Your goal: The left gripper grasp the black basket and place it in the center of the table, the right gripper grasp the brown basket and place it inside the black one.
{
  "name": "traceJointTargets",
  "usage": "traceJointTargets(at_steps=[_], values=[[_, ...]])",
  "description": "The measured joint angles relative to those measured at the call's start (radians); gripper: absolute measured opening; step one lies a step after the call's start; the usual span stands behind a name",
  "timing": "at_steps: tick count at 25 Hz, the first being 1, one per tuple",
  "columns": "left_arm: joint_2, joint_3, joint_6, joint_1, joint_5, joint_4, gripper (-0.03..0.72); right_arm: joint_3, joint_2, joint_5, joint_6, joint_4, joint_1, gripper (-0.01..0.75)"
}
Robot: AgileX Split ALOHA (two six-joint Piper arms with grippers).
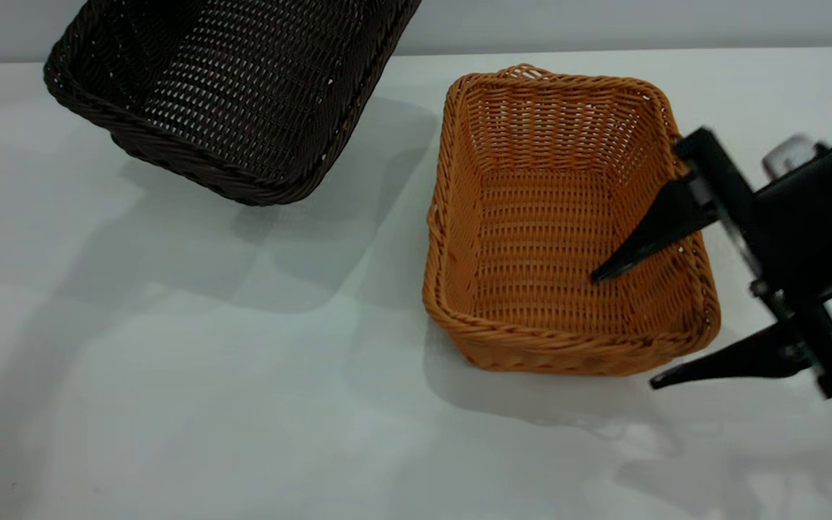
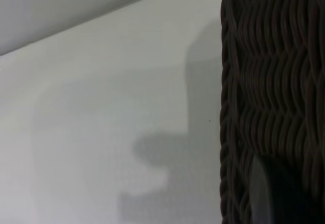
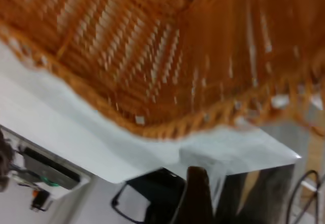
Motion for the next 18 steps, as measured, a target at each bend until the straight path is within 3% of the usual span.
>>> traceJointTargets(at_steps=[12, 15, 18], values=[[0.000, 0.000, 0.002, 0.005, -0.034, 0.024, 0.078, -0.078, 0.208, -0.006, -0.137, 0.193, 0.000, 0.523], [0.000, 0.000, 0.031, 0.005, -0.047, 0.025, 0.078, -0.100, 0.249, -0.013, -0.178, 0.211, 0.000, 0.439], [0.000, 0.000, 0.071, 0.005, -0.056, 0.025, 0.078, -0.119, 0.287, -0.019, -0.227, 0.219, 0.000, 0.289]])
